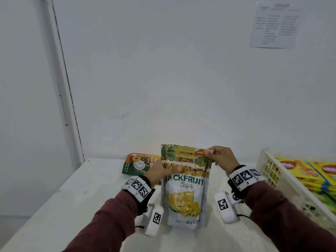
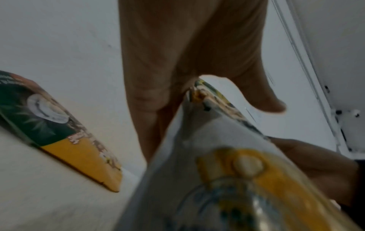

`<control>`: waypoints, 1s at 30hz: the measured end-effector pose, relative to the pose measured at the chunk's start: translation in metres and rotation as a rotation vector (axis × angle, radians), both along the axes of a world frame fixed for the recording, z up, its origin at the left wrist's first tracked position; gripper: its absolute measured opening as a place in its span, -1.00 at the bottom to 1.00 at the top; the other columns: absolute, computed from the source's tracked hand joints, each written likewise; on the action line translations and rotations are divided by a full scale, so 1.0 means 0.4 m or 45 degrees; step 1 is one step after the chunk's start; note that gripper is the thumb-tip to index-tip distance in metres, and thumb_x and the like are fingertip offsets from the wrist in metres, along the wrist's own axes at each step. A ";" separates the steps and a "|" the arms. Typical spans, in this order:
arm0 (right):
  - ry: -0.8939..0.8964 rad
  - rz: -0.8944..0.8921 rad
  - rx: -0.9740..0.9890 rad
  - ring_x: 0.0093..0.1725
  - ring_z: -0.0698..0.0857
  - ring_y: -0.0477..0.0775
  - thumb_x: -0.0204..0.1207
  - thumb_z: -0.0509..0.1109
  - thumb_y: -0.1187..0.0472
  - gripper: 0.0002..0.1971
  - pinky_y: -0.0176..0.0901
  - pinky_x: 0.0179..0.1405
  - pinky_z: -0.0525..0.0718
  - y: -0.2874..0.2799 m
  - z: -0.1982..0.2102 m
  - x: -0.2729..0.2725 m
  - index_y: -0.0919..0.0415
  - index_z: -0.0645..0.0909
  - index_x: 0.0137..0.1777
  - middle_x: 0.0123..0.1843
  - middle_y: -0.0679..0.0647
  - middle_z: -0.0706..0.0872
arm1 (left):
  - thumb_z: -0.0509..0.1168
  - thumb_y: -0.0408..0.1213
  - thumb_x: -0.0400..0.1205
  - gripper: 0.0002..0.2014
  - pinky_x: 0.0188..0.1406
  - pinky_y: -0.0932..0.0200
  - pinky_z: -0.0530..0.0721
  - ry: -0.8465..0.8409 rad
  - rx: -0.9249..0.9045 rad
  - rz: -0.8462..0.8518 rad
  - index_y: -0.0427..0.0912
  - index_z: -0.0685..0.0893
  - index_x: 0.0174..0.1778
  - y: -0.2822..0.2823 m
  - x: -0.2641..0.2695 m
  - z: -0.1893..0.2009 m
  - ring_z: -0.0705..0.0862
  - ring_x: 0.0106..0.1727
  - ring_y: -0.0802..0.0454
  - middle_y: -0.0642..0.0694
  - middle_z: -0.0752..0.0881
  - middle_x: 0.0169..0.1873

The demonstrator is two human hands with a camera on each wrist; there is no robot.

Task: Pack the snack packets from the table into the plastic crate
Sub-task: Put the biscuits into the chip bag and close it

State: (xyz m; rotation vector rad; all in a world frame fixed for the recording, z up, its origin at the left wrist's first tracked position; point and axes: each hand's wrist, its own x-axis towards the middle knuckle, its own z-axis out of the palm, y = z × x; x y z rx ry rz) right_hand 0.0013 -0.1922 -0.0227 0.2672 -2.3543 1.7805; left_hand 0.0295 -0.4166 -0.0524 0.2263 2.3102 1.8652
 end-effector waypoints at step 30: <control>-0.541 0.597 -0.624 0.18 0.71 0.30 -0.29 0.82 0.12 0.05 0.01 -0.03 0.76 -0.048 -0.141 0.077 0.36 0.55 0.31 0.22 0.32 0.71 | 0.71 -0.07 -0.08 -0.05 0.08 0.03 0.73 0.012 0.249 -0.278 -0.27 0.61 0.25 0.046 -0.003 -0.048 0.75 0.12 -0.11 -0.20 0.76 0.10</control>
